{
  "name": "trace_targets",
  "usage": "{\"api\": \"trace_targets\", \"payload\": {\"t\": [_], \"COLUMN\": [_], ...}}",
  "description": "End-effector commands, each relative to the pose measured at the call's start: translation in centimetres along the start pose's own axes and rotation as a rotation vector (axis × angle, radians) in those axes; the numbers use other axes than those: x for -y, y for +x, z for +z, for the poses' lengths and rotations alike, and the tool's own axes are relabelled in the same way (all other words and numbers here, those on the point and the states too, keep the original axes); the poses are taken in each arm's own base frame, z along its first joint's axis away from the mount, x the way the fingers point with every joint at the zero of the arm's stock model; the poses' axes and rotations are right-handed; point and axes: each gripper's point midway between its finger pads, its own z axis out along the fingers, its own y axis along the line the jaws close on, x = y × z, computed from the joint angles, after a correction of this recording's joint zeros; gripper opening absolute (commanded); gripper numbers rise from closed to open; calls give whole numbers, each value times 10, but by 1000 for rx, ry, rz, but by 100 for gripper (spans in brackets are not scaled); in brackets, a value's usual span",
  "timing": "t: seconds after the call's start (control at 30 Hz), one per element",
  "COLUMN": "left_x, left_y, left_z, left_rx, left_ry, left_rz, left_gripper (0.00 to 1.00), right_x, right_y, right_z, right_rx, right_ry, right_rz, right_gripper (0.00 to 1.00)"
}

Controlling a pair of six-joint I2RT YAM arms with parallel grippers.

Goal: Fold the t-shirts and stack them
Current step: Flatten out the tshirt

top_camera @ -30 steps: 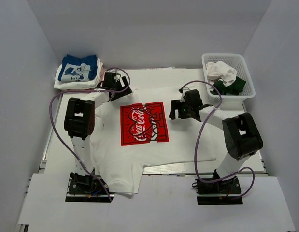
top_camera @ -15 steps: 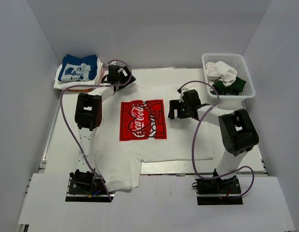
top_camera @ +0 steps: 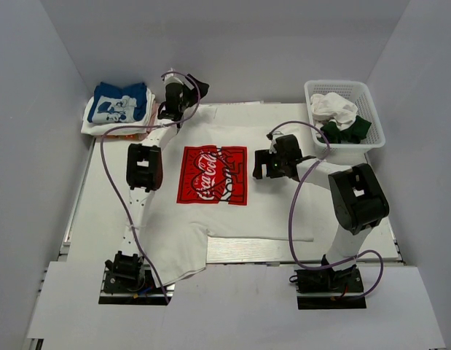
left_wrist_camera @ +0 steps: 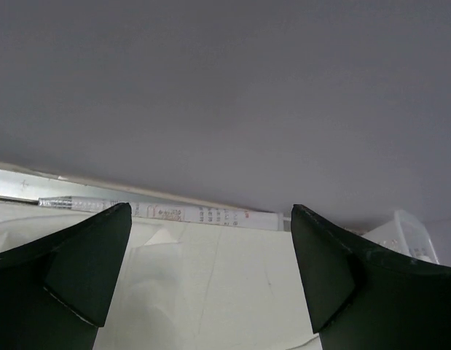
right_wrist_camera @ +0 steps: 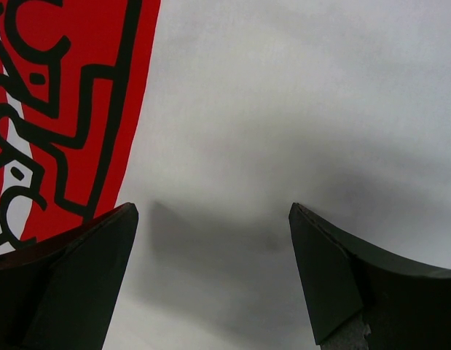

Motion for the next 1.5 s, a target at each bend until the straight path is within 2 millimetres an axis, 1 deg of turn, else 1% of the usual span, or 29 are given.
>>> {"api": "trace_targets", "payload": {"t": [0.0,0.03,0.07,0.1,0.13,0.17,0.2,0.23,0.27,0.3,0.4,0.43,0.47,0.5,0.63,0.8,0.87,0.93,1.03,1.07,1.1,1.13,1.17,1.23,1.27,1.3,1.37,1.4,1.47], "left_x": [86,91,83,106,107,87,86,103,80,75,40,14,12,-8,-19,-34,-54,-62,-85,-87,-97,-96,-100,-110,-113,-117,-128,-132,-144], "left_y": [-71,-77,-67,-90,-96,-82,-81,-96,-75,-71,-49,-26,-30,-8,3,7,13,18,29,29,39,40,45,53,57,62,72,66,77], "left_z": [-26,-34,-41,-63,-75,-86,-98,-123,-135,-147,-189,-206,-219,-235,-264,-270,-270,-273,-271,-268,-265,-260,-261,-253,-252,-252,-247,-242,-236], "left_rx": [77,67,21,34,31,-16,-38,-34,-92,-116,-221,-294,-281,-339,-318,-334,-375,-400,-442,-444,-469,-479,-501,-520,-530,-542,-561,-549,-574], "left_ry": [134,123,98,105,76,9,-7,-4,-59,-74,-193,-265,-296,-331,-366,-441,-542,-573,-621,-622,-637,-633,-646,-658,-670,-686,-707,-720,-740], "left_rz": [86,115,142,212,237,249,282,304,321,349,434,429,426,422,371,369,374,378,396,396,396,392,392,392,379,361,313,312,303], "left_gripper": [100,100,100,100,100,100,100,100,100,100,100,100,100,100,100,100,100,100,100,100,100,100,100,100,100,100,100,100,100], "right_x": [6,6,6,5,4,7,7,9,12,17,25,26,26,26,28,38,47,43,42,43,43,45,45,48,51,49,61,63,76], "right_y": [14,7,2,-6,-15,-18,-20,-28,-30,-27,-25,-21,-13,-13,-2,-2,4,7,9,3,4,7,-4,-14,-3,-22,-8,-26,-12], "right_z": [-12,-15,-20,-25,-31,-34,-37,-46,-49,-52,-68,-72,-72,-75,-75,-72,-61,-55,-40,-35,-31,-30,-20,-15,-4,-1,12,13,25], "right_rx": [-47,-29,-14,10,33,40,47,75,85,79,90,85,73,82,64,41,1,-7,2,10,-2,-28,-28,-19,-59,-25,-84,-54,-110], "right_ry": [40,44,50,59,64,86,97,122,143,174,233,238,238,237,239,278,294,266,231,228,223,225,225,229,230,225,271,276,330], "right_rz": [2,0,2,9,25,35,59,64,72,90,112,114,120,123,125,119,124,118,127,133,132,126,125,116,118,114,143,154,172], "right_gripper": [90,90,90,90,90,90,90,90,90,90,90,90,90,90,90,90,90,90,90,90,90,90,90,90,90,90,90,90,90]}}
